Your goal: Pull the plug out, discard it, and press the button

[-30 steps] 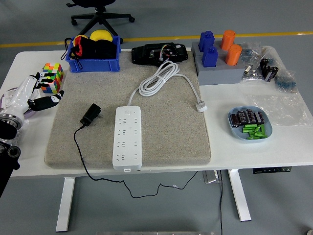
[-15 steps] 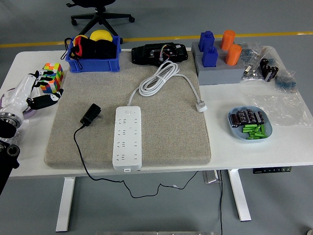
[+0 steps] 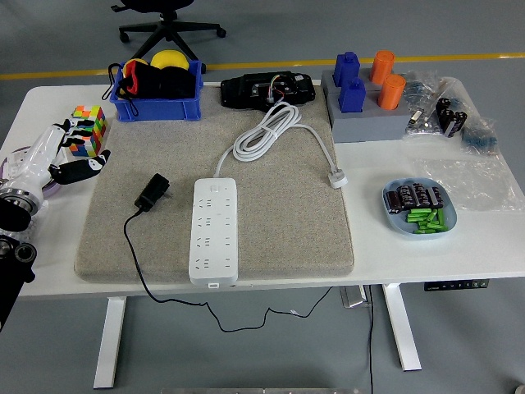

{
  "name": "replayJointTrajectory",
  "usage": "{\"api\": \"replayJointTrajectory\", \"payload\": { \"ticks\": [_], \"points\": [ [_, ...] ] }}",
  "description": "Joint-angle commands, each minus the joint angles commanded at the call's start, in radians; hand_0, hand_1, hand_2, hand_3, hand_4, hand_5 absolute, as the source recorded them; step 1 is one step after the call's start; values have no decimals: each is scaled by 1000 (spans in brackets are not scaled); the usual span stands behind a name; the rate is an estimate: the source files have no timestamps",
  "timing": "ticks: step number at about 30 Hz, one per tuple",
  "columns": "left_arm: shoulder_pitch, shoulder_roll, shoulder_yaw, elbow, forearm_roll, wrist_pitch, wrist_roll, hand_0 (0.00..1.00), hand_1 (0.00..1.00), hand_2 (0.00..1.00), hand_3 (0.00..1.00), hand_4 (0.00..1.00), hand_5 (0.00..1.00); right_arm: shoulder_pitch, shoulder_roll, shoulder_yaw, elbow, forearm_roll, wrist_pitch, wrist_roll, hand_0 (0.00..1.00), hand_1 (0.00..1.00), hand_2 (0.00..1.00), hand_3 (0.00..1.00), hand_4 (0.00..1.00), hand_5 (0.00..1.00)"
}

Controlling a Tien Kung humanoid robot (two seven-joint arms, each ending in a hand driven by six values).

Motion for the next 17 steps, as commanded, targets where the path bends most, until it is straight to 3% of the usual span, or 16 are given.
{"api": "replayJointTrajectory", "payload": {
  "ticks": [17],
  "points": [
    [5,-4,-5,-1,-2,-2,1,776,743,766,825,698,238,0,5,8,0,-5,1,-1,728,675,656,630,740,595]
  ]
}}
